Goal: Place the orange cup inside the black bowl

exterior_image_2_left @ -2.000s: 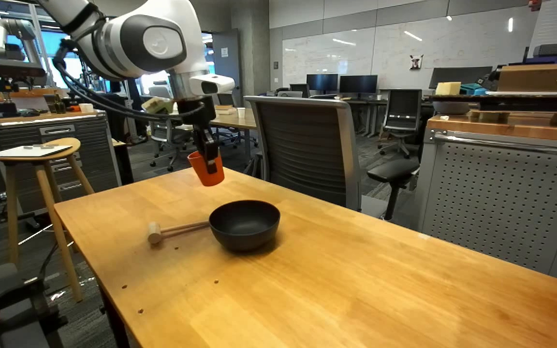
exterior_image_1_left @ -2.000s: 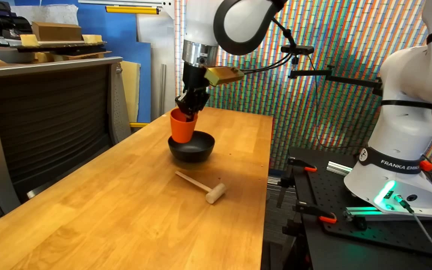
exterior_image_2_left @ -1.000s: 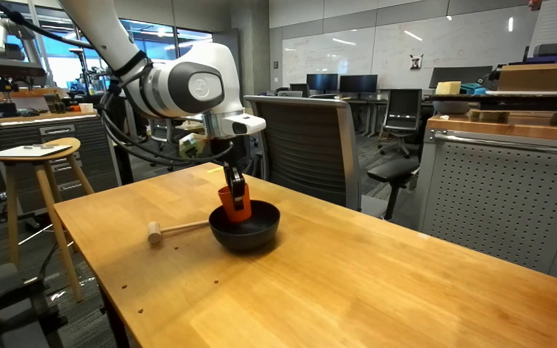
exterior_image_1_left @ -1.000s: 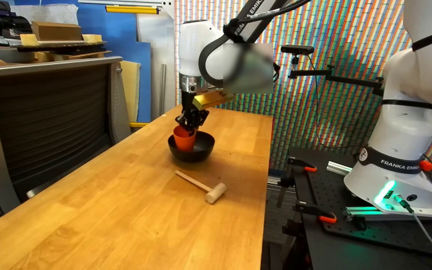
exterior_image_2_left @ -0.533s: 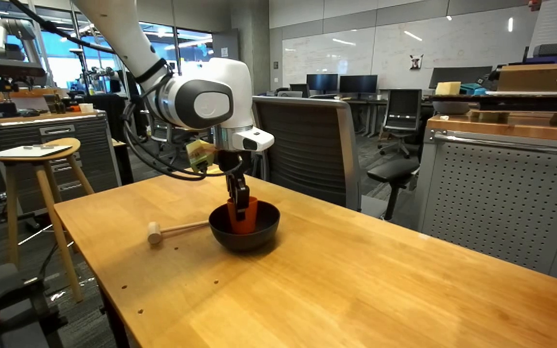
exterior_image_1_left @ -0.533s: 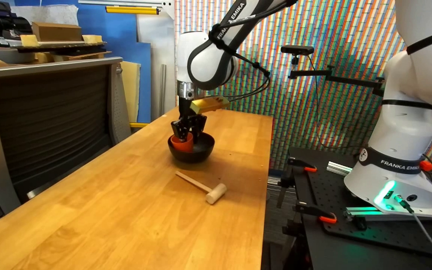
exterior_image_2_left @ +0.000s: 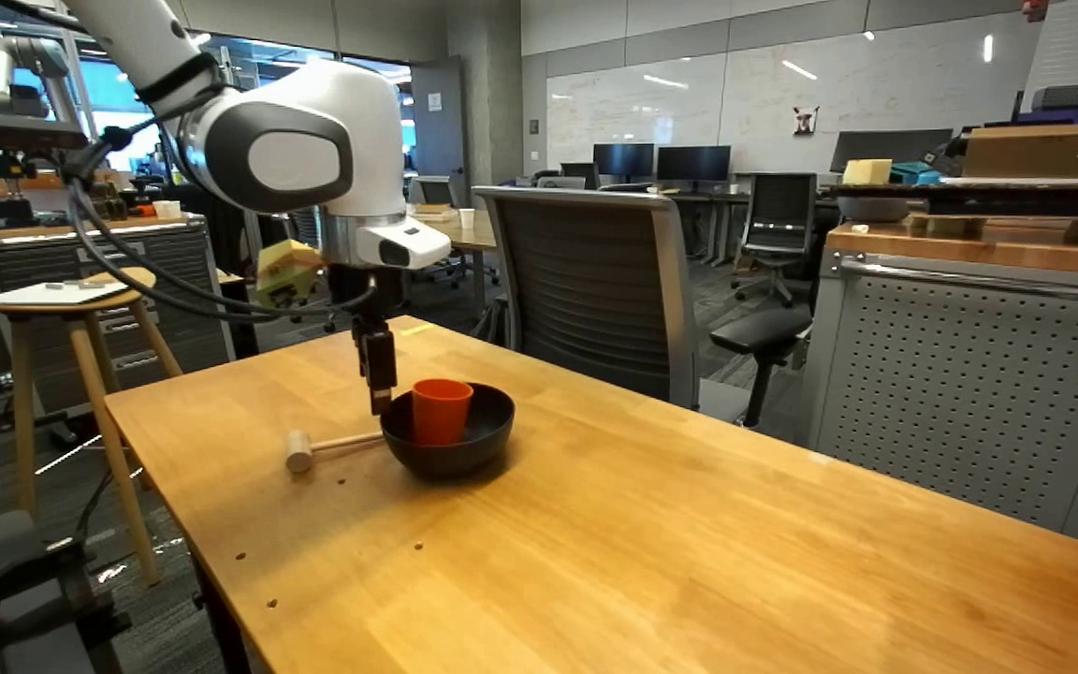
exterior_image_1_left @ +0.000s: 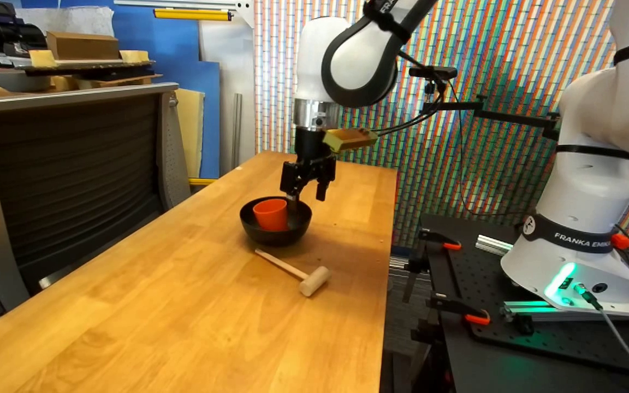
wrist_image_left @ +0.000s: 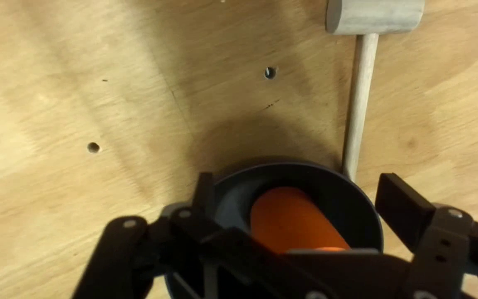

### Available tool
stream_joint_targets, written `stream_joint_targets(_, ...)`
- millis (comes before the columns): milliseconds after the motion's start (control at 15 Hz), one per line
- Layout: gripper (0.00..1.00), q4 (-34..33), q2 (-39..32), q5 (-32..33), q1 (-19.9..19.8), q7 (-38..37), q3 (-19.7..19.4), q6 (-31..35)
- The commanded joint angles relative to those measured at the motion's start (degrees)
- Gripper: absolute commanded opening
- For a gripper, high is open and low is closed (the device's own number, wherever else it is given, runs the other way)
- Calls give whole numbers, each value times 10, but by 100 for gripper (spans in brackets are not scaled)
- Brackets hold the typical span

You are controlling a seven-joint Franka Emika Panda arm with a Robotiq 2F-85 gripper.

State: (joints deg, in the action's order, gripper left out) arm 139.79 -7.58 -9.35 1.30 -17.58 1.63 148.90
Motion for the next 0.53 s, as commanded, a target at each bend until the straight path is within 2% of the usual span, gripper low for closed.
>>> stream_joint_targets(0, 100, 104, 144, -4, 1, 16, -2, 14)
stream_joint_targets(133, 100, 135, 207, 18, 1, 21, 1, -6)
stream_joint_targets(200, 100, 146, 238, 19, 4, 57, 3, -26)
stream_joint_targets(400, 100, 168, 331, 19, 18, 135, -1, -142)
stream_joint_targets(467, 100, 135, 249, 13, 8, 95, 3, -91)
